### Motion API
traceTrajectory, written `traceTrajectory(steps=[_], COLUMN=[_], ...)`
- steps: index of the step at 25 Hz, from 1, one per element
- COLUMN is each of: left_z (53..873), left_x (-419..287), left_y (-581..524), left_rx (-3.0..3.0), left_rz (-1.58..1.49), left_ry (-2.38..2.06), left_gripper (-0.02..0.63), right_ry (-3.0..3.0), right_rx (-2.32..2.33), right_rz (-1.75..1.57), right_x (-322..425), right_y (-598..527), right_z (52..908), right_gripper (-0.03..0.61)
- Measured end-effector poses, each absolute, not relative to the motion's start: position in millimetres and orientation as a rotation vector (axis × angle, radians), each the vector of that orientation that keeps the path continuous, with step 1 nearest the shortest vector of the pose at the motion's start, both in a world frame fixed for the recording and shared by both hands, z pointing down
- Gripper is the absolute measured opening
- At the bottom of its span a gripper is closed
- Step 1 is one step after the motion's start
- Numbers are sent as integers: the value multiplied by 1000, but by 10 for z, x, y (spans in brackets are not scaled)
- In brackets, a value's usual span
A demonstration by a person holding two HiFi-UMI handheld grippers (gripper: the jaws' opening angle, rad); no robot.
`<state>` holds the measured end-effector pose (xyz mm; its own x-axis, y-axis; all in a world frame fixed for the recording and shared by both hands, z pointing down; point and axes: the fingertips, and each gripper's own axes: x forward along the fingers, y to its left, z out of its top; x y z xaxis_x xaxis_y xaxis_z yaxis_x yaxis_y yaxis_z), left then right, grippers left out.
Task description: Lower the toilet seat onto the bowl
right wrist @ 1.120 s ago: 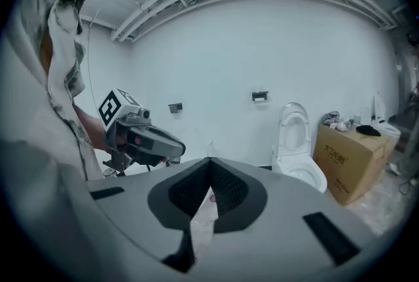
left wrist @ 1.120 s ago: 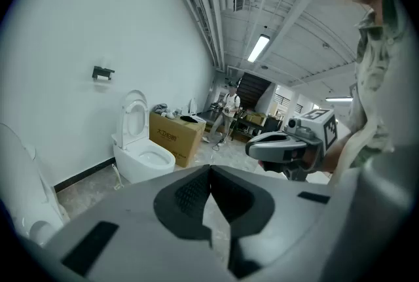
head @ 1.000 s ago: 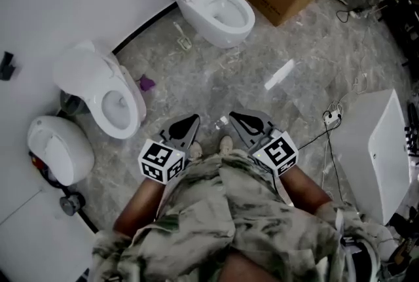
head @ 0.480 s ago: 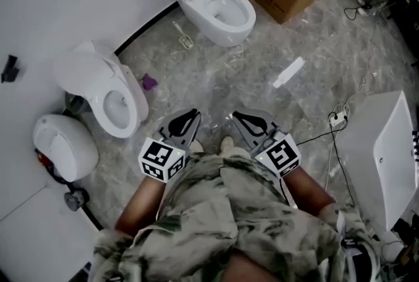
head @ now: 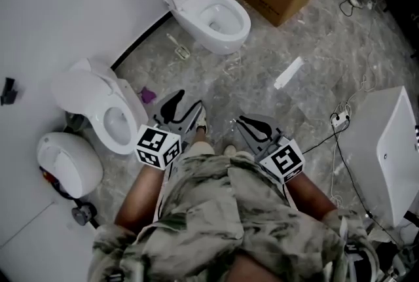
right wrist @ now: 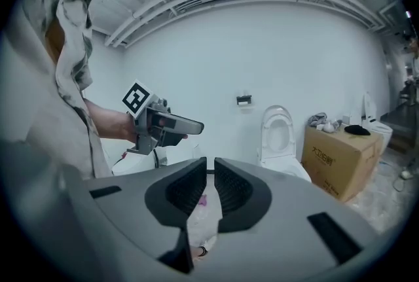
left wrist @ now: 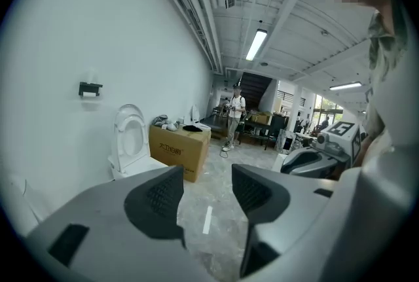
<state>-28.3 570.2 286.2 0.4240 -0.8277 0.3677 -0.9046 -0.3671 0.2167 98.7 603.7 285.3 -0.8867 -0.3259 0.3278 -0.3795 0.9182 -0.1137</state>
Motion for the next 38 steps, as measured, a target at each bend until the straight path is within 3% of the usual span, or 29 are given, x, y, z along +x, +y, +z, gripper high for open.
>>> traceTrajectory(steps=[21,38], left_z=[2995,3131], left_x=[-1892,-1762], left_y=[3083,1475], left_rx=[2422,2344], left_rz=[309,355], left_ry=[-1321,-1423], left_gripper=[249,249], right_ry=[-2643,-2665], right_rx=[772,624], right_rz=[280,335], right_x=[-530,-363], right_y=[3956,2415], right_z=[2842,2963], right_gripper=[29,23])
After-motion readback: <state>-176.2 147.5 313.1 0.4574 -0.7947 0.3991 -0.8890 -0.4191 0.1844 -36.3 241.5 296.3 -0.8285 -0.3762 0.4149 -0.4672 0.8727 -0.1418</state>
